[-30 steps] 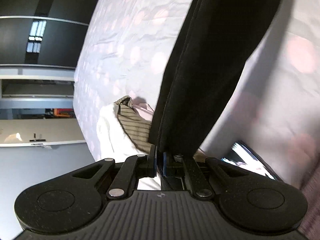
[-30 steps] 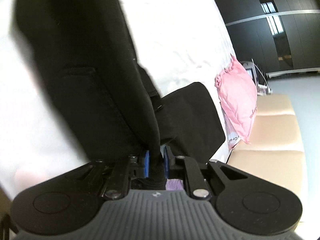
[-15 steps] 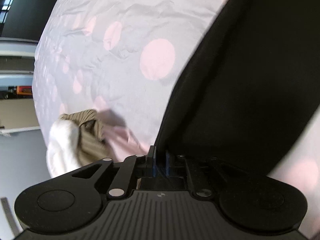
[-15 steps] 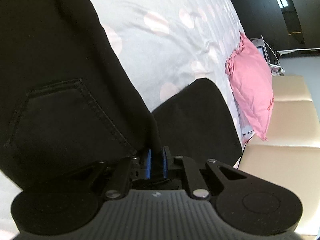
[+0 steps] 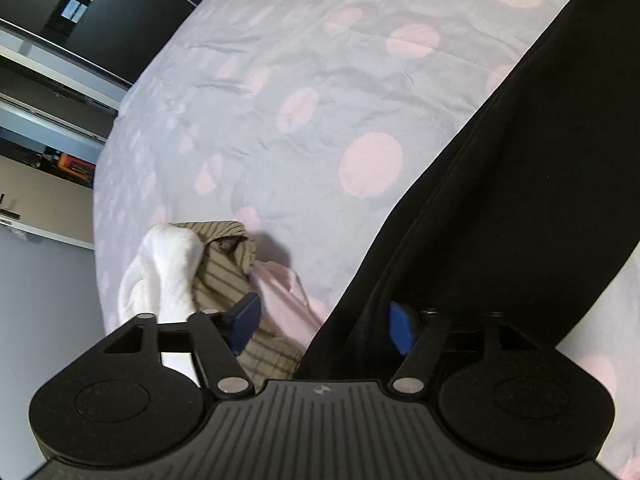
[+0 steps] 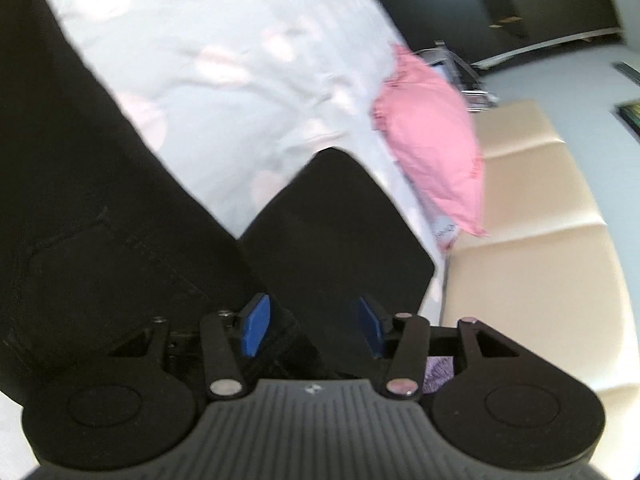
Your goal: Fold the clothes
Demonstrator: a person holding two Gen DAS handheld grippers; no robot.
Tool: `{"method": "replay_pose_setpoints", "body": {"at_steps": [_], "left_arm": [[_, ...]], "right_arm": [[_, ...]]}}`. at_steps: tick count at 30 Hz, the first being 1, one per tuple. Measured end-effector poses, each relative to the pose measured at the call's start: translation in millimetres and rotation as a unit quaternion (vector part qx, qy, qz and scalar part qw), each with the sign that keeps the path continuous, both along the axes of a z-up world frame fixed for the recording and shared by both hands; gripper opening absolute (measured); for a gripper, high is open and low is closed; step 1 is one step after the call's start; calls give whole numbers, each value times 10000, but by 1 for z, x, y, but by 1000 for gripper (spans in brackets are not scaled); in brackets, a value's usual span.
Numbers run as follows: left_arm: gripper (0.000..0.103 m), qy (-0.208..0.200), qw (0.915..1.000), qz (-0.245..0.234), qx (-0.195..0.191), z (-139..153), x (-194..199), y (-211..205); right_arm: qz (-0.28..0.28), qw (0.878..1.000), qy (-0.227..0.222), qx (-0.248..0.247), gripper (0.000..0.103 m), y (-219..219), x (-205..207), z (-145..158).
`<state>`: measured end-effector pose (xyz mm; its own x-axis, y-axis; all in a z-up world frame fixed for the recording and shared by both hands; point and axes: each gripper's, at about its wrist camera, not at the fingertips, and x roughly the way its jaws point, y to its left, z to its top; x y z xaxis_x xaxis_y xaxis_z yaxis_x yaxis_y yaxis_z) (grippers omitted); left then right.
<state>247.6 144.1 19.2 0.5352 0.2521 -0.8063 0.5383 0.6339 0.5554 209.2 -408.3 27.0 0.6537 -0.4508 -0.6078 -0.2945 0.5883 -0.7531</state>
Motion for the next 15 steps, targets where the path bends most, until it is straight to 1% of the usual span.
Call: {"method": "replay_pose_setpoints", "body": {"at_steps": [1, 3, 4, 6, 7, 9, 10, 12, 13, 15], "left_arm": [[68, -42, 10000, 61, 19, 4, 0, 0], [74, -117, 9996, 228, 113, 8, 5, -1], [74, -152, 9992, 319, 196, 8, 8, -2], [73, -244, 9975, 421, 521, 6, 17, -5], [73, -381, 9955, 472, 726, 6, 20, -5], [72, -757, 9888, 631, 1124, 10, 27, -4], [72, -861, 9871, 725, 1137, 14, 29, -2], [72, -841, 9891, 806, 900, 24, 28, 2], [72, -835, 9899, 793, 831, 27, 24, 1], [72, -902, 9902, 693, 810, 31, 12, -3]], "right_arm": [[6, 9999, -83, 125, 55, 3, -7, 5], [43, 9989, -236, 393, 59, 10, -22, 14], [65, 9981, -299, 538, 60, 15, -33, 19], [117, 9959, -355, 827, 63, 26, -50, 21], [145, 9948, -366, 941, 63, 33, -56, 19], [194, 9926, -387, 1134, 65, 46, -63, 12], [203, 9922, -394, 1165, 65, 50, -64, 6], [190, 9918, -393, 1204, 65, 55, -66, -6], [144, 9913, -381, 1248, 65, 55, -69, -10], [-78, 9890, -345, 1438, 65, 51, -73, -16]]}}
